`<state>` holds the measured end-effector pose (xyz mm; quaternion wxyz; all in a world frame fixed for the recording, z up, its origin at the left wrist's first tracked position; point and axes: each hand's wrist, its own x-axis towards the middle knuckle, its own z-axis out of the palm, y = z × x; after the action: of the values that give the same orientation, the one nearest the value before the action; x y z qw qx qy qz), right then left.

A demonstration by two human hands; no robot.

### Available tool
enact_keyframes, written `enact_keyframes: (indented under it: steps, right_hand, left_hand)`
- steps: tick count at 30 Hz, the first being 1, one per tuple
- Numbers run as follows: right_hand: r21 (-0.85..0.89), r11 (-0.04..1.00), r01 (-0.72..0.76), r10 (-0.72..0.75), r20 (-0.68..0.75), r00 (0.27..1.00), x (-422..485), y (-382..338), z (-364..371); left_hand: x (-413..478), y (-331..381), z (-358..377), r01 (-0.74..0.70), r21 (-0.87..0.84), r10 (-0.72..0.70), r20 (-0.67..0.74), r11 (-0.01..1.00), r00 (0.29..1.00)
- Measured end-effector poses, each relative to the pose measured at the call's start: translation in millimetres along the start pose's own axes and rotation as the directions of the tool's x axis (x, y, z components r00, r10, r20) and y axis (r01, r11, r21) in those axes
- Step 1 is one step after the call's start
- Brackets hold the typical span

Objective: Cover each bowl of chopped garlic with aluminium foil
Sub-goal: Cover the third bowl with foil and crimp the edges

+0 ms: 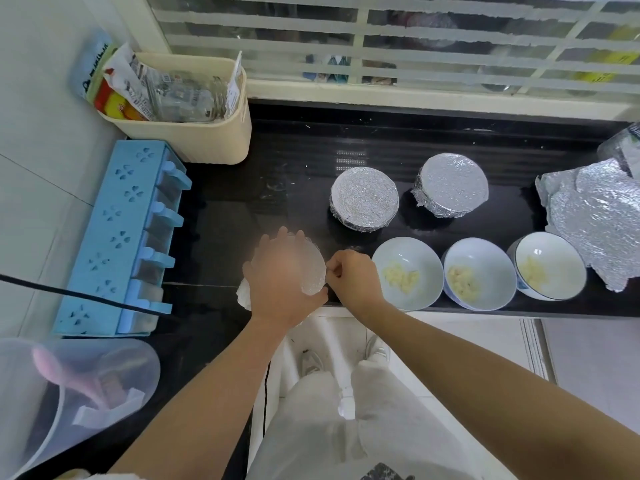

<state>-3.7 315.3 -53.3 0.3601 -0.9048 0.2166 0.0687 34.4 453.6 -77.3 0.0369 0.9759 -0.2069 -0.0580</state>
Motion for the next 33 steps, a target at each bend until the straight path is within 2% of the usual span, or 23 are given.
enact_keyframes:
  steps: [4,6,10,13,19,24,26,30,33]
  right_hand:
    - [0.179,0.984,-0.002,0.005,-0.015,1.000,-7,2,3]
    - [0.291,0.955,-0.047,0.052,-0.007,0.999,-11,2,1]
    - [0.561,0.804,-0.196,0.153,0.122,0.981,-23,4,1]
    - [0.634,0.738,-0.229,0.177,0.145,0.973,-24,4,8]
    - [0.602,0.746,-0.285,0.247,0.147,0.958,-2,0,9]
    - [0.480,0.837,-0.265,0.209,0.167,0.963,18,-7,2]
    - [0.424,0.874,-0.237,0.175,0.181,0.968,21,-10,-4]
    - [0.362,0.910,-0.203,0.139,0.194,0.971,24,-13,-8]
    - [0.343,0.921,-0.185,0.124,0.194,0.973,24,-11,-6]
  left_hand:
    - [0,-1,0,-0.007,0.004,0.008,-0.007,1.000,1.000]
    - [0,-1,0,-0.005,0.002,0.005,-0.008,1.000,1.000]
    - [0,0,0,-0.002,-0.005,0.001,-0.013,1.000,1.000]
    - [1,3,0,0.023,-0.029,-0.024,-0.024,0.999,0.999]
    - [-1,12,-5,0.182,-0.091,-0.181,0.019,0.979,0.983]
    - [-7,21,-11,0.349,-0.168,-0.338,0.095,0.922,0.936]
    - [-7,17,-14,0.315,-0.136,-0.309,0.061,0.939,0.949]
    - [-6,2,-10,0.136,-0.033,-0.136,-0.014,0.990,0.991]
    - [-14,-3,-4,0.118,-0.061,-0.118,-0.004,0.991,0.993]
